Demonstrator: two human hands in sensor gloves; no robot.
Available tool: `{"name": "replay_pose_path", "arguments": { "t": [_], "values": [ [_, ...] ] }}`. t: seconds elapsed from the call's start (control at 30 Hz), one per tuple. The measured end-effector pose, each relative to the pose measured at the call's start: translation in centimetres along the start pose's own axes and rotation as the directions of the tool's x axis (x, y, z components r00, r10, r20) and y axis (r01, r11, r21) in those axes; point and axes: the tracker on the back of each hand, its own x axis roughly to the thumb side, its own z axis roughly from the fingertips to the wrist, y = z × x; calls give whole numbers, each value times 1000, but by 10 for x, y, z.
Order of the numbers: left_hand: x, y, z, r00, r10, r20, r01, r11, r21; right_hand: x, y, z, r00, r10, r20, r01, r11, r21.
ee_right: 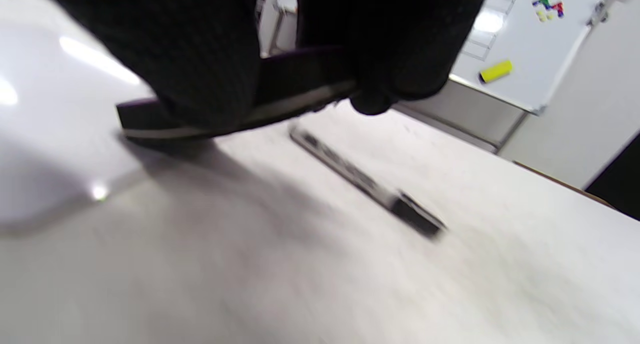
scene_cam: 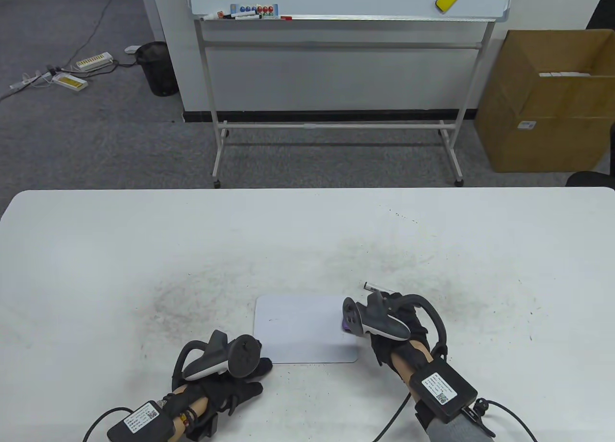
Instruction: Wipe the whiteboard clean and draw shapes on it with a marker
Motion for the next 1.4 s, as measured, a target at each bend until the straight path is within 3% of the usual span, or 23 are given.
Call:
{"name": "replay_pose_path", "arguments": {
  "t": [0.13,0.33,0.47,0.6,0.9,1.13,1.27,1.4],
  "values": [
    [0,0,0,1000,-2,0,2,1000,-2,47,-16,-10,975,-203,94,205,978,-22],
    [1,0,1,1000,-9,-3,9,1000,0,113,-9,-33,973,-148,176,151,989,-4],
    [1,0,1,1000,-6,-13,6,1000,9,117,-7,-37,978,-114,172,116,993,-3],
    [1,0,1,1000,-14,-12,14,1000,19,93,-2,-27,990,-45,133,45,999,4],
    [2,0,0,1000,-13,-9,13,1000,17,0,33,14,998,-54,-22,55,997,46],
    [3,-1,1,1000,-14,-1,14,999,40,-28,37,31,988,-130,-85,134,990,44],
    [0,-2,2,999,10,34,-12,999,45,-64,31,40,956,-232,-181,223,972,-70],
    [-3,4,4,994,91,53,-94,993,73,-108,35,46,866,-395,-308,340,915,-217]
  ]
}}
